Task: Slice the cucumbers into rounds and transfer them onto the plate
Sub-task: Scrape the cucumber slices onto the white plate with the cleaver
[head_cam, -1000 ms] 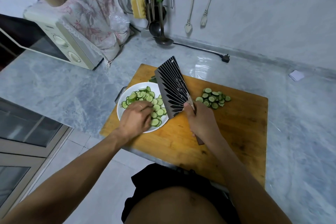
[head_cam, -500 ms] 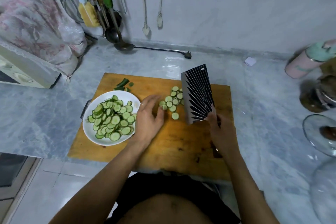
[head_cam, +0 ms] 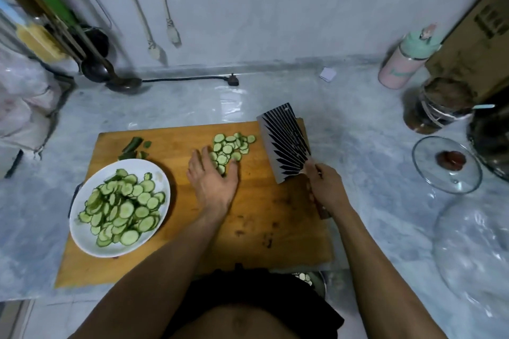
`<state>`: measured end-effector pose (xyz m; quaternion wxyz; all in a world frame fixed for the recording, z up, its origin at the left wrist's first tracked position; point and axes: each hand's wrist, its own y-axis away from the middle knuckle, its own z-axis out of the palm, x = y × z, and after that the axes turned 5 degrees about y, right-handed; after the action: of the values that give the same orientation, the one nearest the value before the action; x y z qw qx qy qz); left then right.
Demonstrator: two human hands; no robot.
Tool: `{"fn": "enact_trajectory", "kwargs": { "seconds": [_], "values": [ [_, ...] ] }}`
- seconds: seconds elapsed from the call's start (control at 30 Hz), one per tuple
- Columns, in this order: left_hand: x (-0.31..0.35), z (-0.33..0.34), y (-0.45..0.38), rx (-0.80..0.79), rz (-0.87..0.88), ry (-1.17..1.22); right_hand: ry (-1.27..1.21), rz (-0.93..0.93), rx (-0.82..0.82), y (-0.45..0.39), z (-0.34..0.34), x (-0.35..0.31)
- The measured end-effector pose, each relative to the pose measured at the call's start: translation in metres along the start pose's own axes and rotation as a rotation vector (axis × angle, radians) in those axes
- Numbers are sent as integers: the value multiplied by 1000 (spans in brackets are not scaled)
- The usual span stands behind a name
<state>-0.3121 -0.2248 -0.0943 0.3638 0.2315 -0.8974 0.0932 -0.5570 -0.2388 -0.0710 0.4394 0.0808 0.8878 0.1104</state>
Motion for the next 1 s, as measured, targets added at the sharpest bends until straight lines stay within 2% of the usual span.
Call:
{"fn": "enact_trajectory", "kwargs": {
  "seconds": [0.27,0.5,0.73,0.8,0.9,1.0],
  "values": [
    [19,21,-43,56,-91,61,168,-49,-113,-39,8,-10],
    [27,33,-54,87,-68,130,217,-119,-220,-35,36,-29],
    [40,36,-50,205,-208,490,64,-129,-261,8,72,-29],
    [41,35,-45,202,-182,502,65,-134,-233,14,75,-31],
    [38,31,-37,110,-111,443,71,-144,-224,20,75,-31],
    [34,26,-36,27,59,250,62,-149,-230,26,72,-34]
  ]
}}
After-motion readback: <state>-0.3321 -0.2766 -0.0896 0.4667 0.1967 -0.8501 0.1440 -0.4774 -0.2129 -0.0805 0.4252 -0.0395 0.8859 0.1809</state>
